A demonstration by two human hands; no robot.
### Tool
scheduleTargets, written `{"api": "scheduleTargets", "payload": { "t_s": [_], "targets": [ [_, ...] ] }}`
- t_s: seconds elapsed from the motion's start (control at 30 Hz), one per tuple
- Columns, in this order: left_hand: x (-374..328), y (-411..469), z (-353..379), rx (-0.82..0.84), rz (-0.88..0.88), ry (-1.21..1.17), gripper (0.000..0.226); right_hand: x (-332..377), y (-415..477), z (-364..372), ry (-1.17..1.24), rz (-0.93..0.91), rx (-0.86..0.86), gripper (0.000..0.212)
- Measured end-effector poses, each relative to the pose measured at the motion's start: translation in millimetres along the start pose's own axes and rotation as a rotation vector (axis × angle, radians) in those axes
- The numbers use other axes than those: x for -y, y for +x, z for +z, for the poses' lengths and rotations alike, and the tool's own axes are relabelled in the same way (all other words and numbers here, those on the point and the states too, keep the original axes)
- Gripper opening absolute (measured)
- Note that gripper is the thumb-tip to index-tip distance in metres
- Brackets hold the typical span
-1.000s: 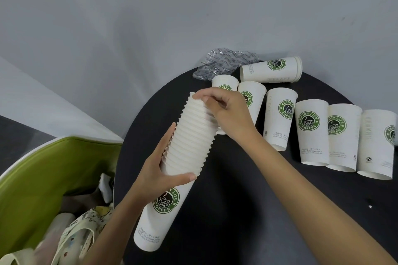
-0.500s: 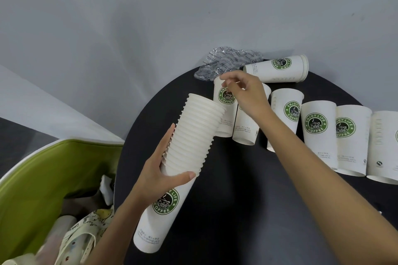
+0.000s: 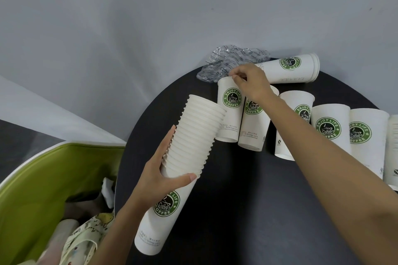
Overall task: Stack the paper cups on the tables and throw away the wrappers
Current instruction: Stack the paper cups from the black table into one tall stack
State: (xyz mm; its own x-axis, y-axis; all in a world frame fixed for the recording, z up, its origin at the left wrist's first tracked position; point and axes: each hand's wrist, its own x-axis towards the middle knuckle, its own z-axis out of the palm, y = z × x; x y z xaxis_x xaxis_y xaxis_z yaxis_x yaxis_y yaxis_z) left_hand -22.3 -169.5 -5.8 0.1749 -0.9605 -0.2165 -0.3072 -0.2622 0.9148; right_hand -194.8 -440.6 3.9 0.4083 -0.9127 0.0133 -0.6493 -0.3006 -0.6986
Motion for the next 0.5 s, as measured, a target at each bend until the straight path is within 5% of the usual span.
{"api": "scheduleTargets", "payload": {
  "t_s": [0.5],
  "targets": [
    [7, 6, 0, 0.017, -0.021, -0.005, 0.108, -9, 14, 14, 0.057, 0.067, 0.241, 0.020]
  ]
}}
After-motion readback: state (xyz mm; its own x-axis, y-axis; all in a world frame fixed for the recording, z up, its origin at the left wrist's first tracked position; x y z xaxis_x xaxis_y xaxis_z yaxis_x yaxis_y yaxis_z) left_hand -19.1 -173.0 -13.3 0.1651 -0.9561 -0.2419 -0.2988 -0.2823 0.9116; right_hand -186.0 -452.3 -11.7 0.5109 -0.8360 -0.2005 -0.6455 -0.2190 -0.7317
